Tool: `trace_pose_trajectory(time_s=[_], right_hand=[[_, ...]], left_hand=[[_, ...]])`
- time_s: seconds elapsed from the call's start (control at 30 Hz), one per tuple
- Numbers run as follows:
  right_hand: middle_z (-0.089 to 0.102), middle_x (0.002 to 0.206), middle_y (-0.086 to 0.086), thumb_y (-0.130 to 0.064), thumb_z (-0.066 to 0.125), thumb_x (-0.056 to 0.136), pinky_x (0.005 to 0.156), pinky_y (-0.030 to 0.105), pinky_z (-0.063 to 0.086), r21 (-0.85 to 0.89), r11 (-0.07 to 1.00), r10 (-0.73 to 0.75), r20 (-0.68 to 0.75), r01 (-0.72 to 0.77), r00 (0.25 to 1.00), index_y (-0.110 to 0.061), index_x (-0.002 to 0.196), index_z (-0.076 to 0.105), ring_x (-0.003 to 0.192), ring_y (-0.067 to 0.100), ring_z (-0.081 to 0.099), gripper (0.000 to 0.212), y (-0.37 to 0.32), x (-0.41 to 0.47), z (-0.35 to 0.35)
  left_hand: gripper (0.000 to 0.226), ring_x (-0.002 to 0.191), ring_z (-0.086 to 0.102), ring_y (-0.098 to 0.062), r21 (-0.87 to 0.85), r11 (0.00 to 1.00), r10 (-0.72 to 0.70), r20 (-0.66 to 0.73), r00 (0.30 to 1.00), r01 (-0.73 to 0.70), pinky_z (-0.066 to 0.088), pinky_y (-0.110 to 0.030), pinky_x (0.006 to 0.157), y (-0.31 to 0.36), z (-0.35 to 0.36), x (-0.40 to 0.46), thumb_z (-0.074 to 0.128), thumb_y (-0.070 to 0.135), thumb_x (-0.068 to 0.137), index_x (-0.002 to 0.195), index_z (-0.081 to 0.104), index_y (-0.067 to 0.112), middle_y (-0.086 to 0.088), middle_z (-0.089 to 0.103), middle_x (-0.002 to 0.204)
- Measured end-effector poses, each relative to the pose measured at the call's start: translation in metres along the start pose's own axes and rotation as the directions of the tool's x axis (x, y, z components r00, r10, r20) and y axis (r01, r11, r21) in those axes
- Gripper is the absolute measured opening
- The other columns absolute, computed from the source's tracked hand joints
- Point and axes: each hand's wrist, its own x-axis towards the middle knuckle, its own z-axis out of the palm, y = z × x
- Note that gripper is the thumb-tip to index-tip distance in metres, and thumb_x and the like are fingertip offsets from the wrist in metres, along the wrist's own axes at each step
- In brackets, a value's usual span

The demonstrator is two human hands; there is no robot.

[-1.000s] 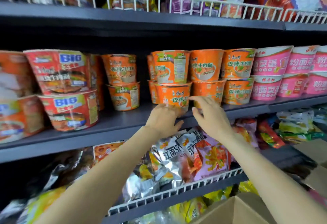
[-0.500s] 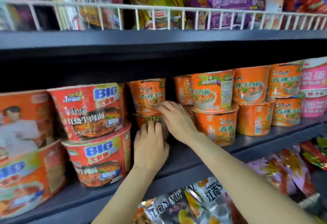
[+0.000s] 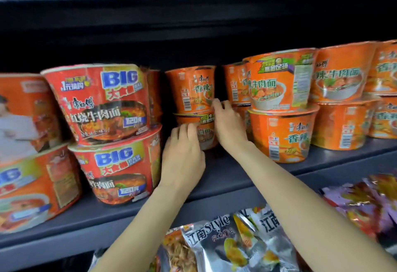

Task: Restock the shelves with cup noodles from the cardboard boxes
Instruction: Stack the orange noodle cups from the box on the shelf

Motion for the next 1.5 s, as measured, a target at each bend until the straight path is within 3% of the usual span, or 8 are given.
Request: trace_pose_trajectory(time_s=[0.23,0.5,0.73,0.87,1.03,1.17,1.37,1.5], right_hand=[[0.054,0.124,0.015,-0.024,0.051,0.094,0.081,0.043,0.047,0.058,0.982,-0.165,-0.195,0.180,0.967,-0.012,0.125,0.052,0.107,0.034,0.052,0.033,0.008,-0.001,0.011],[0.057,0.116,0.014,-0.031,0.049,0.097,0.079,0.037,0.050,0.156,0.962,-0.199,-0.162,0.225,0.967,-0.013,0.127,0.053,0.103,0.032,0.058,0.035,0.008,0.011,0.012],[0.058,0.118,0.009,-0.037,0.039,0.100,0.081,0.034,0.043,0.140,0.972,-0.156,-0.203,0.186,0.967,-0.016,0.130,0.050,0.111,0.026,0.050,0.038,0.008,0.012,0.013],[0.051,0.131,0.011,-0.030,0.050,0.096,0.092,0.033,0.042,0.312,0.927,-0.096,-0.337,0.208,0.937,-0.015,0.139,0.038,0.119,0.025,0.046,0.047,-0.001,0.020,0.006],[0.018,0.155,0.014,-0.031,0.072,0.082,0.112,0.048,0.031,0.735,0.678,-0.009,-0.034,0.031,0.999,-0.032,0.149,-0.014,0.140,0.031,0.029,0.109,-0.024,0.056,0.003],[0.018,0.155,0.012,-0.023,0.078,0.076,0.110,0.053,0.031,0.834,0.531,0.071,0.132,-0.149,0.989,-0.037,0.146,-0.022,0.139,0.032,0.031,0.123,-0.027,0.072,0.001],[0.040,0.138,0.016,-0.057,0.071,0.073,0.103,0.049,0.035,0.562,0.820,0.266,-0.208,-0.108,0.941,-0.028,0.150,0.005,0.127,0.033,0.042,0.106,-0.034,0.048,0.006],[0.032,0.143,0.014,-0.045,0.067,0.083,0.106,0.042,0.032,0.677,0.729,0.256,-0.134,-0.100,0.957,-0.021,0.149,0.014,0.131,0.031,0.035,0.088,-0.028,0.046,0.007]], left_hand=[[0.049,0.092,0.062,-0.038,0.299,0.945,0.160,-0.059,0.985,-0.136,0.051,-0.044,0.088,-0.013,0.014,0.030,0.061,-0.003,0.062,0.111,0.060,-0.006,-0.024,0.063,0.101],[0.045,0.064,0.061,-0.031,0.278,0.960,0.005,0.036,0.999,-0.015,0.050,-0.031,0.053,-0.012,0.026,0.053,0.084,-0.002,0.050,0.091,0.065,0.000,-0.019,0.062,0.081],[0.060,0.119,0.041,-0.030,0.061,0.996,-0.067,0.051,0.996,0.063,0.040,-0.036,0.096,-0.016,0.030,0.050,0.064,-0.002,0.079,0.135,0.044,0.007,-0.015,0.042,0.133],[0.064,0.124,0.035,-0.027,0.087,0.979,-0.188,0.015,0.982,0.186,0.041,-0.036,0.094,-0.014,0.026,0.047,0.069,0.013,0.081,0.136,0.036,0.010,-0.011,0.036,0.137],[0.057,0.122,0.035,-0.027,0.189,0.957,-0.229,0.036,0.973,0.218,0.041,-0.035,0.091,-0.014,0.028,0.048,0.066,0.029,0.085,0.128,0.035,0.008,-0.011,0.037,0.131],[0.051,0.117,0.039,-0.029,0.202,0.956,-0.221,0.023,0.975,0.212,0.042,-0.035,0.089,-0.014,0.032,0.049,0.067,0.024,0.084,0.124,0.039,0.007,-0.012,0.041,0.125],[0.061,0.081,0.058,-0.033,0.261,0.949,-0.180,-0.004,0.984,0.175,0.049,-0.033,0.053,-0.019,0.034,0.050,0.089,0.011,0.046,0.097,0.057,0.002,-0.017,0.057,0.090],[0.051,0.108,0.045,-0.031,0.169,0.972,-0.172,0.027,0.985,0.165,0.043,-0.035,0.080,-0.015,0.031,0.047,0.069,0.021,0.080,0.120,0.043,0.004,-0.016,0.045,0.119]])
